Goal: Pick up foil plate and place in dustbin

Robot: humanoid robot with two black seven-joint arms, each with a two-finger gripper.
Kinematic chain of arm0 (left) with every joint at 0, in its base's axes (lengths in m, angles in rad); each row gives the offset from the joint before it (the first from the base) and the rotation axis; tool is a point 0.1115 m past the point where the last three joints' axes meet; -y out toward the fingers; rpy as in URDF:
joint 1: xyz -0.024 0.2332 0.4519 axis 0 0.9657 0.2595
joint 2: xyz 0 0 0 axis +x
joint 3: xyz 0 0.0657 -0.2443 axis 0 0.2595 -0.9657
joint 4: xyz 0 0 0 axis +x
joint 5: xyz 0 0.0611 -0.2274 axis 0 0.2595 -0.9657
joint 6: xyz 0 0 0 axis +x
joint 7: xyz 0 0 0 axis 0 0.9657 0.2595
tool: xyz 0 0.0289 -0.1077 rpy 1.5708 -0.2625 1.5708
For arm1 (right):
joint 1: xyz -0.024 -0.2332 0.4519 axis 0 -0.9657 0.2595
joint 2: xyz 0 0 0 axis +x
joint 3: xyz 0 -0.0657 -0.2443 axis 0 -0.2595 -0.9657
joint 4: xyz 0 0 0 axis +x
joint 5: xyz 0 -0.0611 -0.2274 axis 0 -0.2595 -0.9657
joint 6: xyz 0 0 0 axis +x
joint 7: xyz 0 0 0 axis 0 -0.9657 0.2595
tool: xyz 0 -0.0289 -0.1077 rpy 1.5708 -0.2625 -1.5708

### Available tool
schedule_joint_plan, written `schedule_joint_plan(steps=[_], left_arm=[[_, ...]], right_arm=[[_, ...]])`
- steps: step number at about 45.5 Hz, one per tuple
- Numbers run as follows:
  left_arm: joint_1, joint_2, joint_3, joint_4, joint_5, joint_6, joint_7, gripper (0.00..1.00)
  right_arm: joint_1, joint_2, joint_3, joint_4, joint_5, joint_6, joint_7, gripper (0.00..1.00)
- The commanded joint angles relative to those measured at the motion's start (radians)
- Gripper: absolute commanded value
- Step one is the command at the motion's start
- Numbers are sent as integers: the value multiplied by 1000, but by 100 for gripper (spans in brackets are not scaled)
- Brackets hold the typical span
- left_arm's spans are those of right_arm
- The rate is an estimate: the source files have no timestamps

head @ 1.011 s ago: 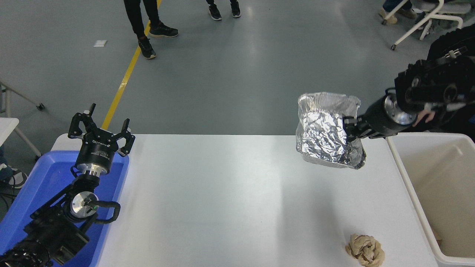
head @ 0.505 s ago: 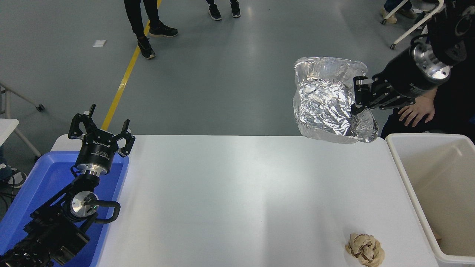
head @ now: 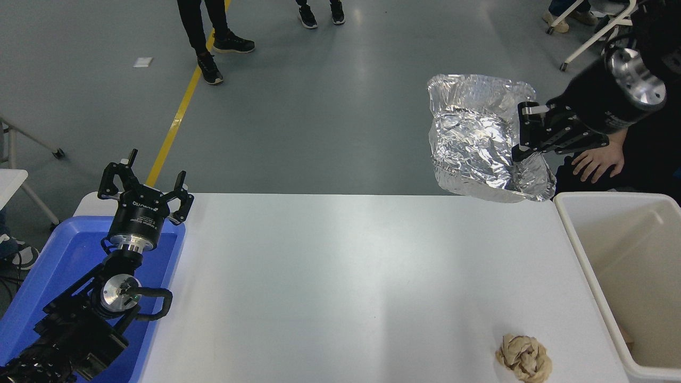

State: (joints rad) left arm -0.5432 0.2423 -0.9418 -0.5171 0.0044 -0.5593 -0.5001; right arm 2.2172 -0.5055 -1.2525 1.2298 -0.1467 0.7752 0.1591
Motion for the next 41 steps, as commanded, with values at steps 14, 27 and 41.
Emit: schedule_joint_plan(steps=[14, 27, 41], left_arm=[[2, 0, 0, 0, 0, -1, 0, 98], [0, 0, 0, 0, 0, -1, 0, 98], [0, 0, 0, 0, 0, -1, 0, 98]], right_arm=[[-511, -151, -13, -484, 18, -275, -9, 0], [-869, -149, -5, -753, 200, -467, -20, 0], [-1094, -142, 31, -777, 315, -732, -82, 0]])
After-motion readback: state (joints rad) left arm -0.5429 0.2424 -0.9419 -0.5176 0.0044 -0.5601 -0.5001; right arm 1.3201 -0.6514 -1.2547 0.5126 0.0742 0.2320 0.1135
